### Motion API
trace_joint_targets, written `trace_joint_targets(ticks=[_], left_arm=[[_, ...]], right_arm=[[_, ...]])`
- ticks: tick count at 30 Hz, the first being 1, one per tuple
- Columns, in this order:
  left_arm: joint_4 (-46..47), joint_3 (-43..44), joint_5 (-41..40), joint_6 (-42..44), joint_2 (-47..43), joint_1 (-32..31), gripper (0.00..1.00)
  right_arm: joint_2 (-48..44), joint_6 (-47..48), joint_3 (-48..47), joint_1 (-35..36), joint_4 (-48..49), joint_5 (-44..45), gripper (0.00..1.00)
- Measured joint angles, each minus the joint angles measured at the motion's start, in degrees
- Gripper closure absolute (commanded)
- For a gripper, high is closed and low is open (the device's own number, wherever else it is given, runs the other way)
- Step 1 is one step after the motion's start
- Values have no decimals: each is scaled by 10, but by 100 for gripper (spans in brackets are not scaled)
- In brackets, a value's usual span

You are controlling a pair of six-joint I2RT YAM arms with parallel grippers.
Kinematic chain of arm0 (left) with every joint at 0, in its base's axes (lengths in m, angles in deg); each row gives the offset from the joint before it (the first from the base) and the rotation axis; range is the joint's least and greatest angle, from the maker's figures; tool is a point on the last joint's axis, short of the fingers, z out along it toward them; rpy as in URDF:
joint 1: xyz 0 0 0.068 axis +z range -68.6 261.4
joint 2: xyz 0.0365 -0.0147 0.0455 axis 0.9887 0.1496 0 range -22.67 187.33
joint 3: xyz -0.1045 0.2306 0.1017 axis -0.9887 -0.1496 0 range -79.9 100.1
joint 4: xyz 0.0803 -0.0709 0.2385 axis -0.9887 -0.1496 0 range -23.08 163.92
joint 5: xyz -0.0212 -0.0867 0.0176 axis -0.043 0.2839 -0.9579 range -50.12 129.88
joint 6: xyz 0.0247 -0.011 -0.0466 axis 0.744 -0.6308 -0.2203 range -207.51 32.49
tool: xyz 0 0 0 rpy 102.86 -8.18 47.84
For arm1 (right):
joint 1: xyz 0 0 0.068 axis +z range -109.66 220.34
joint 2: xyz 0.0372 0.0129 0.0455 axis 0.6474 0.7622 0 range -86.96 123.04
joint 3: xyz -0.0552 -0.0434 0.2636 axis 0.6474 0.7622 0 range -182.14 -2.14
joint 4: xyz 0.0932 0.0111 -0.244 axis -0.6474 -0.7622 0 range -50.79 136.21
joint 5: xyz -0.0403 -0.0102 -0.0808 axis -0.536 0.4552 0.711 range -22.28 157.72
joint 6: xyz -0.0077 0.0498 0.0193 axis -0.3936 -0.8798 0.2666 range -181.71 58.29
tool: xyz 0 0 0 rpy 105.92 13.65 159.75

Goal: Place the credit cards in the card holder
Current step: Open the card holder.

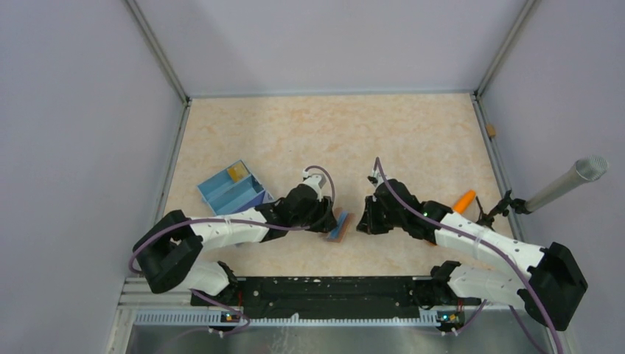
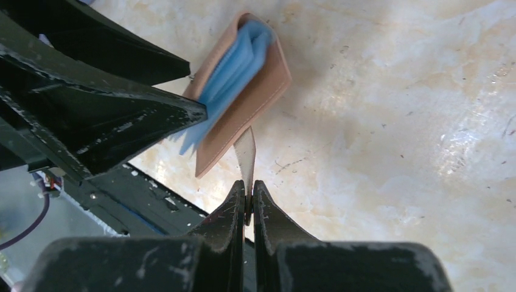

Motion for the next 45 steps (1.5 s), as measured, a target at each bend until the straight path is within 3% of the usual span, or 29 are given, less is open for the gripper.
trace_joint_targets(ticks=[10,21,22,24,27,30,32,36,41,45], left_arm=[[-59,-2,-56,-1,-9,0,46],[-53,-19,-50,-16,-34,0,81],[-52,-22,-48,-19,-37,0,84],[-45,-30,-42,-26,-43,0,91],[-30,-40,-33,-37,-50,0,94],[-23,-47,-22,-49,-56,0,94],[-17,-52,-17,-59,-62,0,94],[-11,-56,-12,-73,-71,0,93],[-5,-56,-10,-83,-72,0,93],[-1,-62,-10,-90,-72,0,92]], right_arm=[[7,-1,0,0,-27,45,100],[62,-21,0,0,-46,115,100],[66,-24,0,0,-49,122,96],[71,-30,0,0,-52,133,80],[72,-37,-7,0,-67,147,59],[71,-38,-25,0,-83,158,55],[66,-34,-39,0,-89,159,56],[24,-23,-59,0,-79,135,67],[-12,-19,-61,0,-17,70,79],[14,-29,-46,1,61,11,81]])
